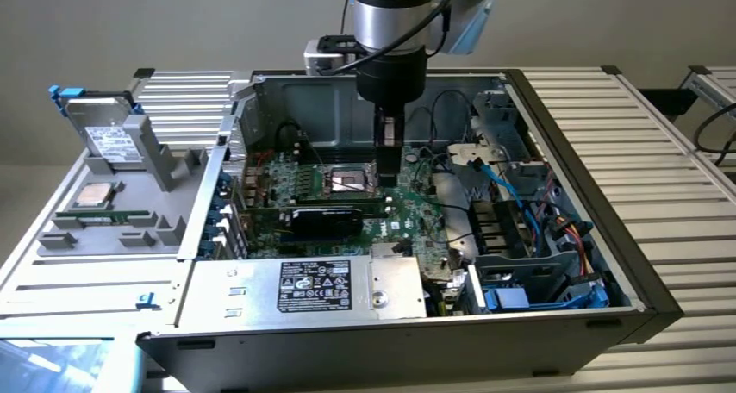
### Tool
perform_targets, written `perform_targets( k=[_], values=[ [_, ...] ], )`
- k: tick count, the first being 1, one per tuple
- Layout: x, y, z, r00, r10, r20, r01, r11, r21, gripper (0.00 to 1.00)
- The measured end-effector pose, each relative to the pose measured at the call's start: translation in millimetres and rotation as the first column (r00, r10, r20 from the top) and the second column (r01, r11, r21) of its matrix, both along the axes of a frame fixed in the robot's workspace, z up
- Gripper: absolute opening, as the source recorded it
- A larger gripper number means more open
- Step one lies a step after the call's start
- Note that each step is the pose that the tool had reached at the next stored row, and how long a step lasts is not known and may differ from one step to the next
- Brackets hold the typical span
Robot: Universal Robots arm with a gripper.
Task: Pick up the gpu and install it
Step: 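Press down on the gpu until it lock into place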
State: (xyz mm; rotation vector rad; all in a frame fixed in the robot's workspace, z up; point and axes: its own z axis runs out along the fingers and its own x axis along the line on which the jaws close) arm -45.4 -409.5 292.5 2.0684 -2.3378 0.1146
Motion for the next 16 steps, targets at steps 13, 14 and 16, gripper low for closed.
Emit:
perform_targets(
  k=[13,14,16],
  values=[
    [-59.0,-2.2,5.4,1.0000,0.000,-0.0001,0.000,1.0000,-0.0002,0.12],
    [-63.5,-2.4,5.5,1.0000,0.000,-0.0001,0.000,1.0000,-0.0002,0.12],
    [-71.3,-2.9,5.5,1.0000,0.000,-0.0005,0.000,1.0000,-0.0002,0.12]
  ],
)
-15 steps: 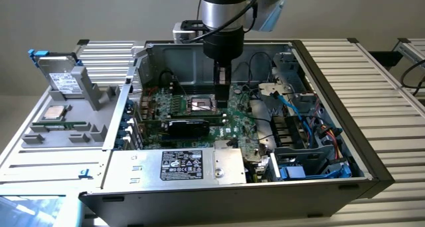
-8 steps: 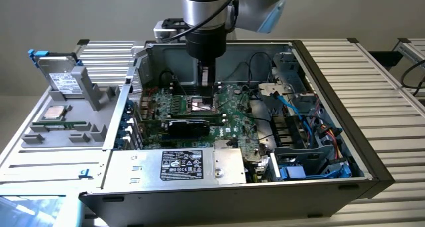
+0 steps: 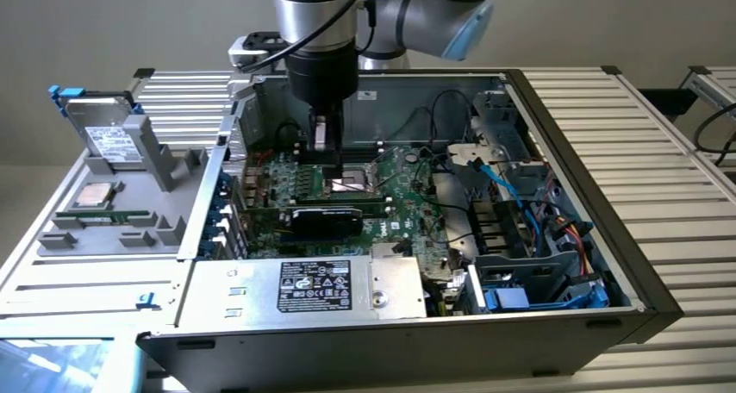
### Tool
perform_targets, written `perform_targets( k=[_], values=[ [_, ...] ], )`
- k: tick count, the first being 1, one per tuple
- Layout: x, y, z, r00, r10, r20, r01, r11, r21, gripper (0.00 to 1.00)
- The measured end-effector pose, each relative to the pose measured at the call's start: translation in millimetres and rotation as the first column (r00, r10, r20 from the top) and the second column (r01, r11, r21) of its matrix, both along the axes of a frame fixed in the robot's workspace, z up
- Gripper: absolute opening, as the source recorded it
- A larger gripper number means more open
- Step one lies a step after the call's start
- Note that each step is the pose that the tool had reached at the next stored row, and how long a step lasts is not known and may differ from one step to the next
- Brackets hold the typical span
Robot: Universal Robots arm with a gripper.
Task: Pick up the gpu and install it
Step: 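Press down on the gpu until it lock into place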
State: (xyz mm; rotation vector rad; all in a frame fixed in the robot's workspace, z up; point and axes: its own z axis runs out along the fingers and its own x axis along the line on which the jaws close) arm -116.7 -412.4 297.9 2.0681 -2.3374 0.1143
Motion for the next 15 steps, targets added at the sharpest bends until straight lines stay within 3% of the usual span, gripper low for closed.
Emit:
perform_targets(
  k=[8,11,15],
  values=[
    [-34.0,-5.0,-1.9,1.0000,0.000,0.0002,0.000,1.0000,0.0001,0.12],
    [-35.8,-12.1,-5.5,1.0000,-0.001,0.0000,0.001,1.0000,0.0002,0.12],
    [-36.3,-18.4,-6.4,1.0000,-0.007,-0.0051,0.007,1.0000,0.0000,0.12]
  ],
)
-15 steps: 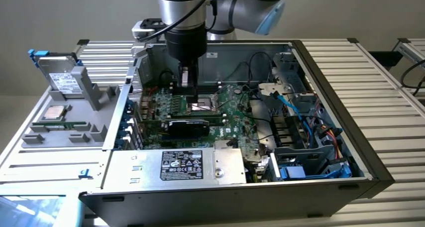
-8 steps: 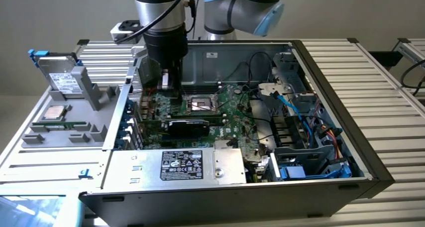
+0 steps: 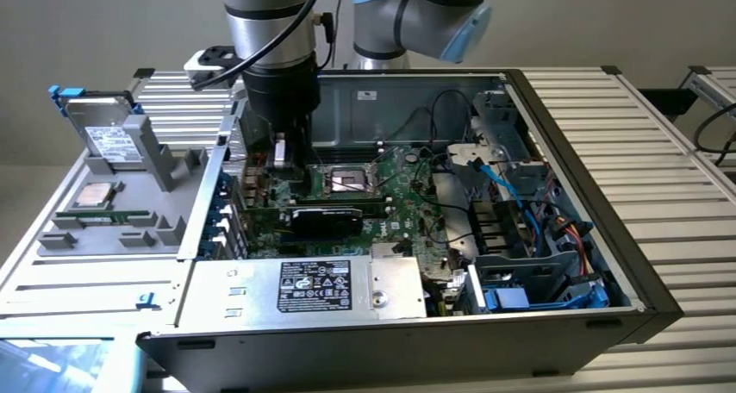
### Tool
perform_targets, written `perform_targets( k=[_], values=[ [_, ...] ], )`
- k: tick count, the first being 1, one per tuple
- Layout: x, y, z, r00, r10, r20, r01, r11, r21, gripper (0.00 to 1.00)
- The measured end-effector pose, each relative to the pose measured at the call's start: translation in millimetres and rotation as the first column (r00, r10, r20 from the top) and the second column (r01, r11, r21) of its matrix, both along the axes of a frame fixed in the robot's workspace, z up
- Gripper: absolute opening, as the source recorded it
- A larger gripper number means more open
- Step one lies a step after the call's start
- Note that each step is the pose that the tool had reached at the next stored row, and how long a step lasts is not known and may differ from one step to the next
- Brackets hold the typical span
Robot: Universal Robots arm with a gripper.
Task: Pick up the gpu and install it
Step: 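Press down on the gpu until it lock into place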
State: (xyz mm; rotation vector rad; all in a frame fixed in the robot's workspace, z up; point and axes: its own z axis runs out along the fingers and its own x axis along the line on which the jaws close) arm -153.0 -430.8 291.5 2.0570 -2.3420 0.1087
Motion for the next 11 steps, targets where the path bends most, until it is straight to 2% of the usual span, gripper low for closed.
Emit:
perform_targets(
  k=[2,3,4,6,9,11],
  values=[
    [-0.1,-4.6,0.1,1.0000,0.000,-0.0027,0.000,1.0000,-0.0001,0.12],
    [0.7,-5.9,-0.1,1.0000,0.000,-0.0094,0.000,1.0000,0.0000,0.12],
    [1.9,-6.4,-0.6,0.9999,0.000,-0.0132,0.000,1.0000,0.0000,0.12],
    [2.3,-9.2,-1.0,0.9999,0.000,-0.0142,0.000,1.0000,-0.0001,0.12],
    [2.1,-17.6,-1.8,0.9999,0.001,-0.0142,-0.001,1.0000,0.0000,0.12],
    [2.0,-19.7,-2.7,0.9999,0.003,-0.0140,-0.003,1.0000,0.0000,0.12]
  ],
)
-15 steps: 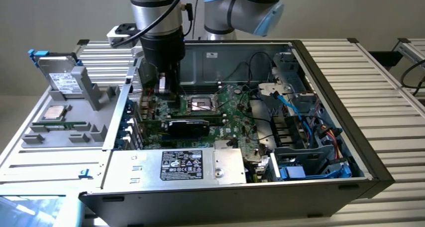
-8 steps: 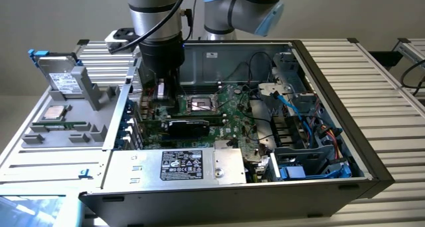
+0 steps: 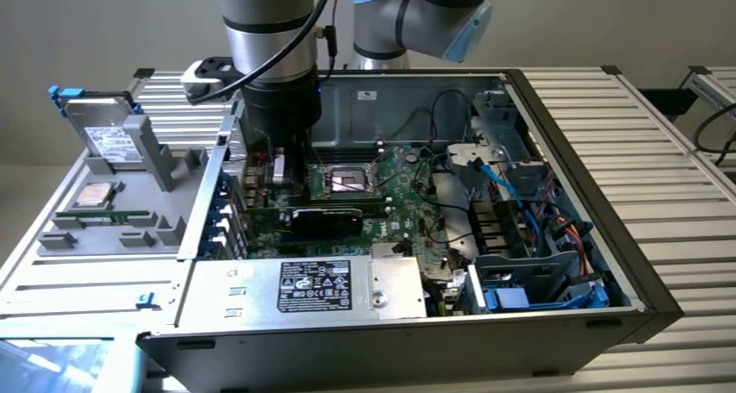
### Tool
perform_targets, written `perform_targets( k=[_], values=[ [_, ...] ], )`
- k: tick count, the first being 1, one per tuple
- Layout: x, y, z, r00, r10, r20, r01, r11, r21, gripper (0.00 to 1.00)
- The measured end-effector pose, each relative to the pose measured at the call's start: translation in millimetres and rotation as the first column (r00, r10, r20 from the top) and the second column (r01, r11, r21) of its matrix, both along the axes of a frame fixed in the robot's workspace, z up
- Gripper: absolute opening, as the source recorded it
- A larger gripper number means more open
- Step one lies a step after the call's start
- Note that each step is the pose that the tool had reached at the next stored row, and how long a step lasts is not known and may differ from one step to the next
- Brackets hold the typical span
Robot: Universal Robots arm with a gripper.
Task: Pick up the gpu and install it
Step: 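Press down on the gpu until it lock into place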
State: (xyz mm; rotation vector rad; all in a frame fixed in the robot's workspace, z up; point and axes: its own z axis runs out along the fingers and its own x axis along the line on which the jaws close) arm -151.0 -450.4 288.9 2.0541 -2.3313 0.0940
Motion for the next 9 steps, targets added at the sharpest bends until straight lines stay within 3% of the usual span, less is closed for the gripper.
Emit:
perform_targets(
  k=[3,6,9],
  values=[
    [-0.8,-0.5,-3.8,1.0000,0.003,0.0001,-0.003,1.0000,0.0057,0.12],
    [-3.4,0.1,-6.3,1.0000,0.004,0.0001,-0.004,0.9998,0.0184,0.12],
    [-9.5,1.0,-8.5,1.0000,0.004,0.0002,-0.004,0.9996,0.0269,0.12]
  ],
)
